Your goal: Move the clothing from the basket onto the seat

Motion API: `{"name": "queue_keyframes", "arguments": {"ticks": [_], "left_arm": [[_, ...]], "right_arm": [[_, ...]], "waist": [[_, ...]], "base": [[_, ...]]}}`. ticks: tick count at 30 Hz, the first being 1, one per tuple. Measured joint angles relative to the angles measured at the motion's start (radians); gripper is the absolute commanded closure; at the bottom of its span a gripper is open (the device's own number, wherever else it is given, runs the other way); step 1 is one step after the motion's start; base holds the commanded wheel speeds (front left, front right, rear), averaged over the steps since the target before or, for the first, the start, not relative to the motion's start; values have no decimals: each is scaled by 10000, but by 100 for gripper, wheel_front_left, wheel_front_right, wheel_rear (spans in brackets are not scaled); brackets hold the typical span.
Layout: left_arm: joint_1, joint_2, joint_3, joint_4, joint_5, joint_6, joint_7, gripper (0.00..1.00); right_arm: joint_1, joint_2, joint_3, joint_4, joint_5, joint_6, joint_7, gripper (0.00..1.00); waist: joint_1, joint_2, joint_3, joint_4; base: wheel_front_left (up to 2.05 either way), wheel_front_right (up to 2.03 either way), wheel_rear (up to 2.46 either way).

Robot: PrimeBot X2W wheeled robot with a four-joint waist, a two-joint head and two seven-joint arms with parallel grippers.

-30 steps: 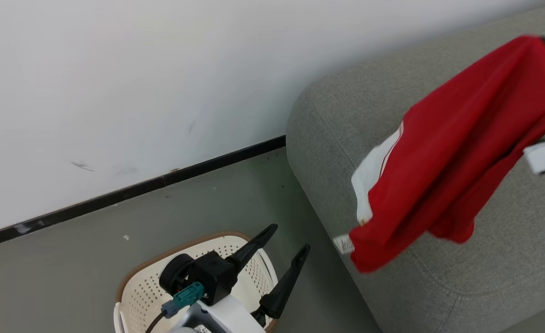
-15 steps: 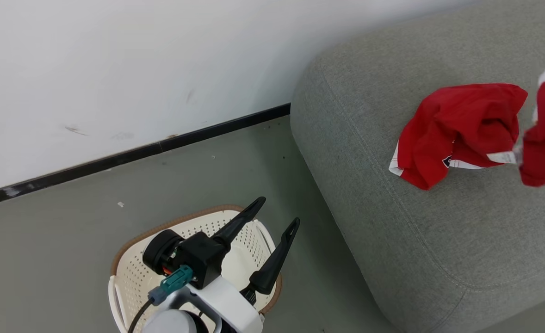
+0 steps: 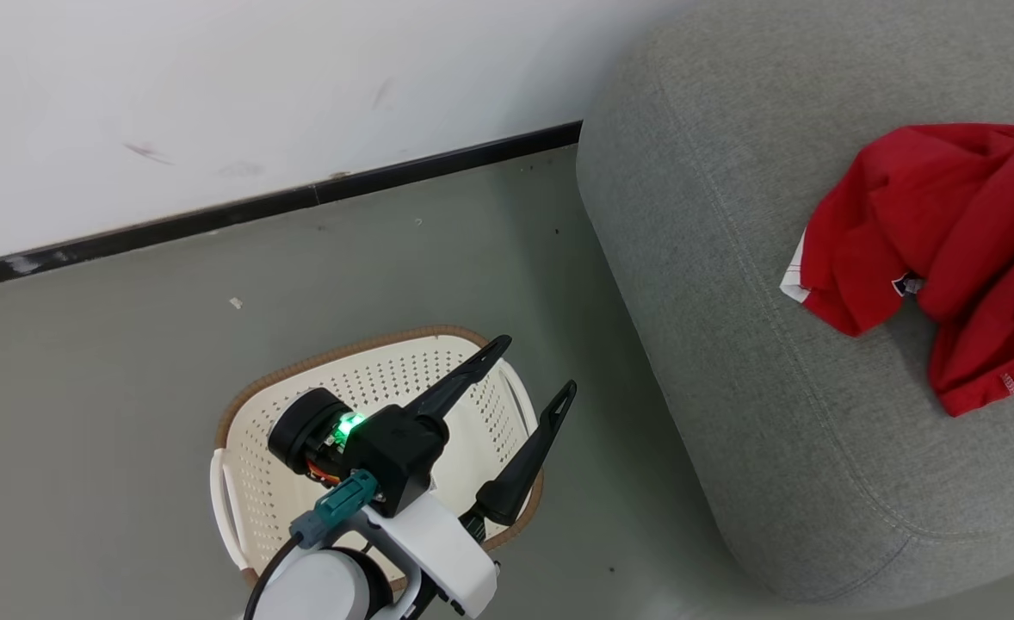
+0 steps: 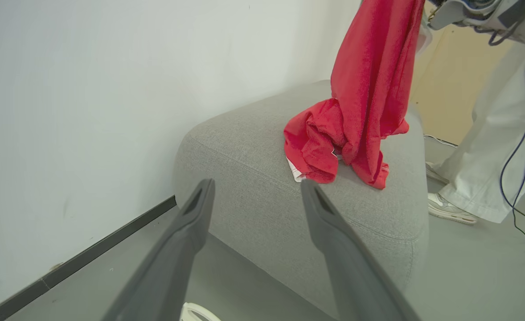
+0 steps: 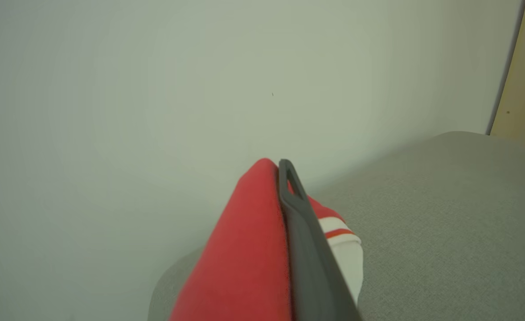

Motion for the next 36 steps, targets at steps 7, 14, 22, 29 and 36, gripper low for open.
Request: {"name": "queue_keyframes", "arguments": {"ticks": [7, 14, 22, 29, 36], "left_arm": [[-249, 33, -29, -199, 86, 0, 232, 0], [-535, 35, -33, -295, 155, -4, 316, 0], [-854, 107, -23, -341, 242, -31, 334, 0], [-1024, 207, -15, -303, 244, -117, 416, 0], [-1024, 255, -10, -144, 238, -203, 405, 0]], "right_arm": [[474, 506, -40, 1191, -431, 0, -516, 100], [878, 725, -232, 2096, -838, 0, -1049, 100], [1058, 692, -945, 3039, -922, 0, -1572, 100], [1049, 1039, -1043, 3417, -917, 0, -1835, 100], [1080, 1122, -773, 3434, -907, 0, -2061, 52]], "waist": [[0, 0, 542, 294], [0, 0, 1028, 542], [0, 0, 1448, 747], [0, 0, 1597, 789], [0, 0, 1491, 603]], "base": [[0, 0, 0], [0, 0, 0], [0, 0, 0], [0, 0, 0], [0, 0, 0]]}}
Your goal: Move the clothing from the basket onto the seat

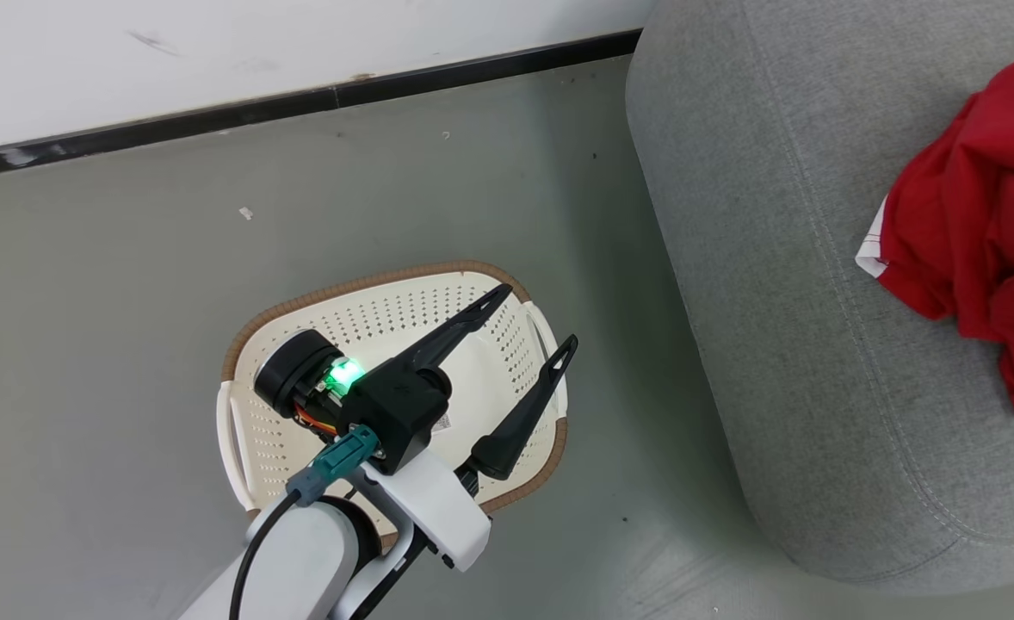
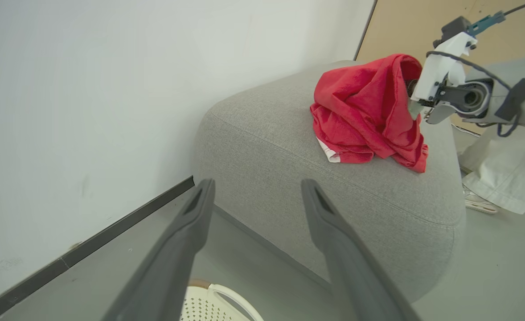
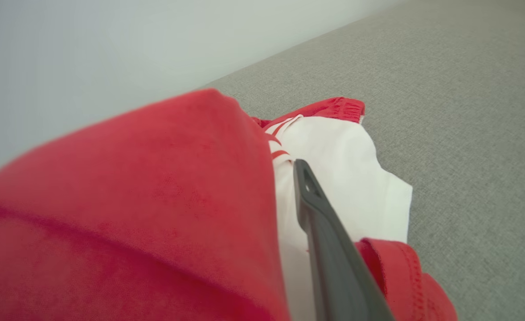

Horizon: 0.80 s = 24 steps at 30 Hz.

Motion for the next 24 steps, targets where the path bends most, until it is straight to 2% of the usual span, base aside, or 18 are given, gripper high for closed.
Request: {"name": "queue_keyframes", "arguments": {"ticks": [1, 2, 3, 13, 24], "left_arm": [[0, -2, 0, 29, -8, -4, -2, 0], [0, -2, -2, 65, -13, -6, -2, 0], [0, -2, -2, 65, -13, -6, -2, 0], [9, -115, -4, 410, -286, -165, -107, 0], [247, -82, 474, 790, -602, -86, -456, 0]], "right_arm": [[30, -6, 44, -6, 10, 0, -19, 29], [103, -17, 104, -25, 13, 2, -19, 10], [103, -17, 104, -25, 13, 2, -19, 0], [955, -107, 583, -186, 257, 2, -29, 0], [2210, -113, 1024, -1705, 683, 2, -31, 0]], "waist": [[0, 0, -23, -35], [0, 0, -46, -71], [0, 0, -46, -71], [0, 0, -368, -531], [0, 0, -882, -1133]], "base": [[0, 0, 0], [0, 0, 0], [0, 0, 0], [0, 0, 0], [0, 0, 0]]}}
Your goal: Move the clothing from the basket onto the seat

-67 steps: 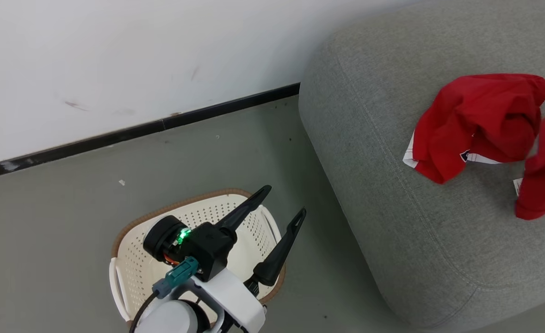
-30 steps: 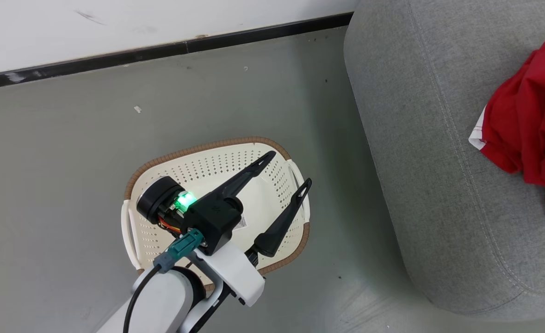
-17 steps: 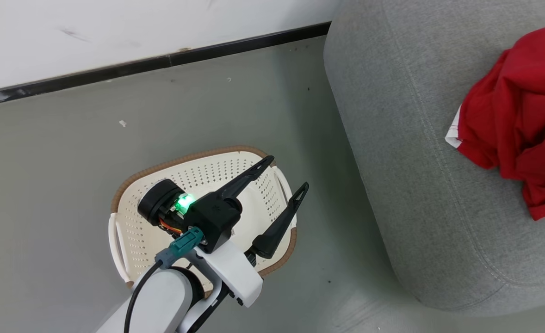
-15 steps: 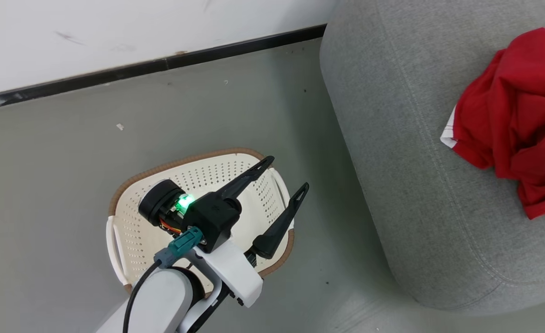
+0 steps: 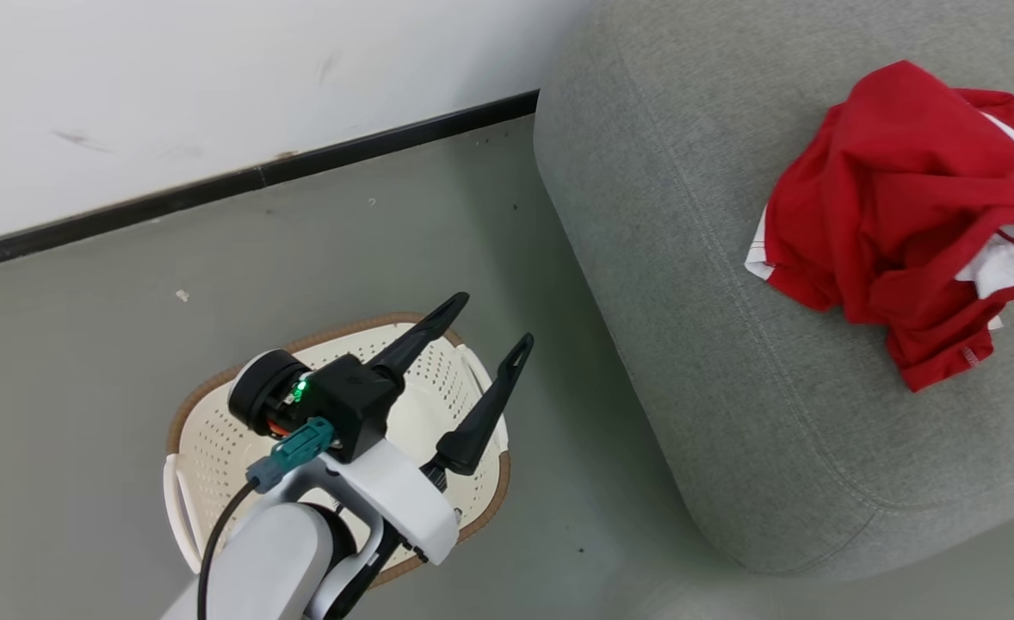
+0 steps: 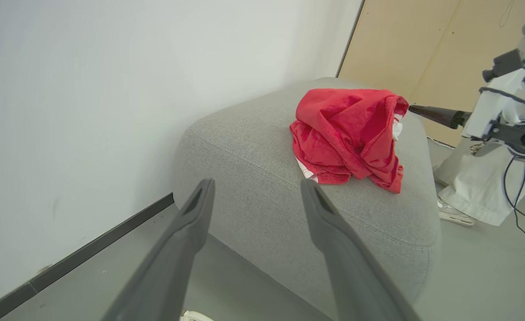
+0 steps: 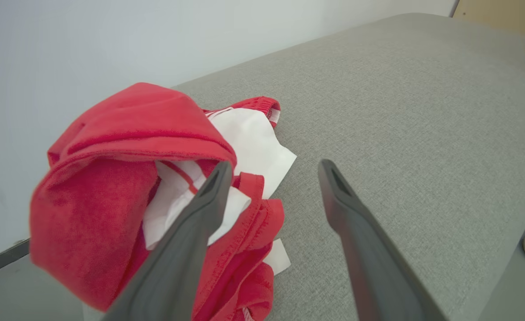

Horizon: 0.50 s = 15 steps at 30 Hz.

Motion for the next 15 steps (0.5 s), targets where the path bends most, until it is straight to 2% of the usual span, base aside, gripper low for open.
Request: {"name": "queue_keyframes", "arguments": {"ticks": [7, 15], "left_arm": [[275, 123, 393, 171, -65, 219, -322, 0], [918, 151, 1043, 466, -188, 750, -798, 0]], "right_arm": [[756, -6, 284, -807, 186, 0, 0, 0], [1227, 10, 688, -1965, 357, 0, -2, 0]], "waist": [[0, 0, -369, -305], [1, 0, -854, -469]], "base": [[0, 0, 0], [0, 0, 0]]}}
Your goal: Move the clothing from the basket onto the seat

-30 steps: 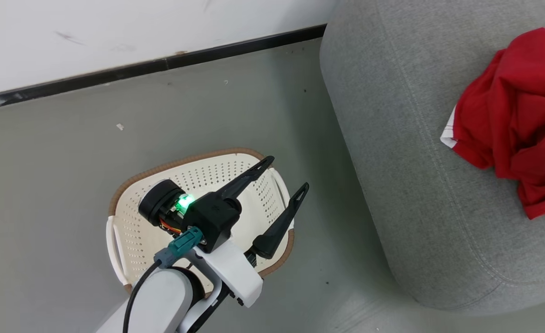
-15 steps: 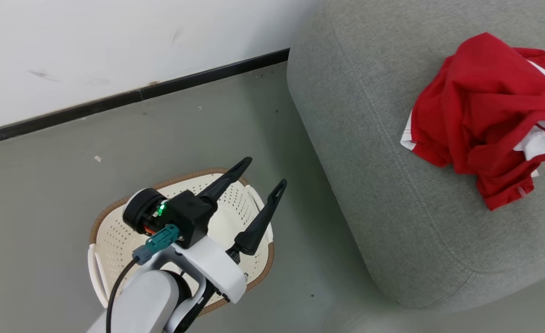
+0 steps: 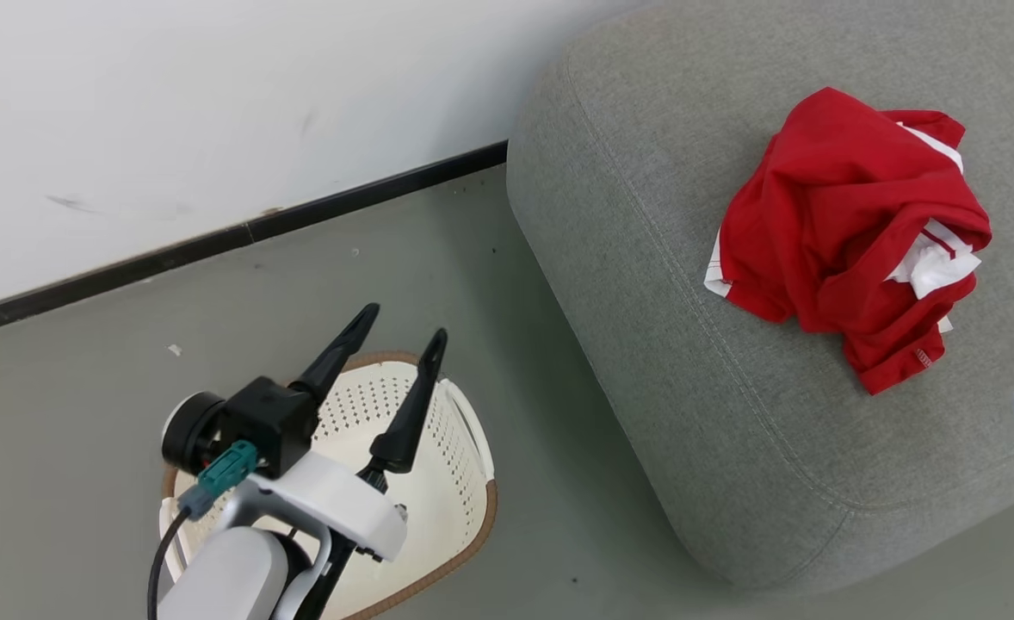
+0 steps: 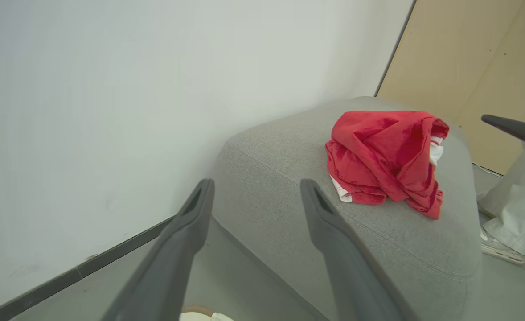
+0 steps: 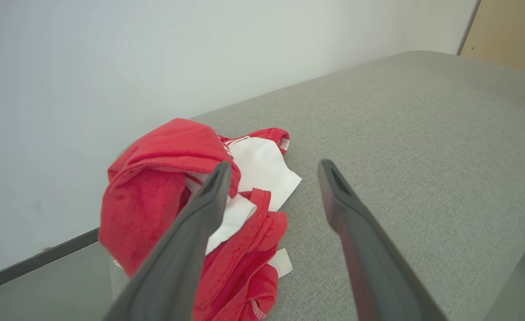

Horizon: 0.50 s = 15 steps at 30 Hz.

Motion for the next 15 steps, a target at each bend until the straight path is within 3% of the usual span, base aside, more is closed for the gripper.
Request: {"name": "queue_keyframes", "arguments": {"ticks": [15], "left_arm": [[1358, -4, 1290, 470, -341, 1009, -1108, 0]], "right_arm": [[186, 393, 2031, -1755, -403, 0, -31, 0]], "waist": [[0, 0, -650, 559]], "base": [[0, 0, 0]]}}
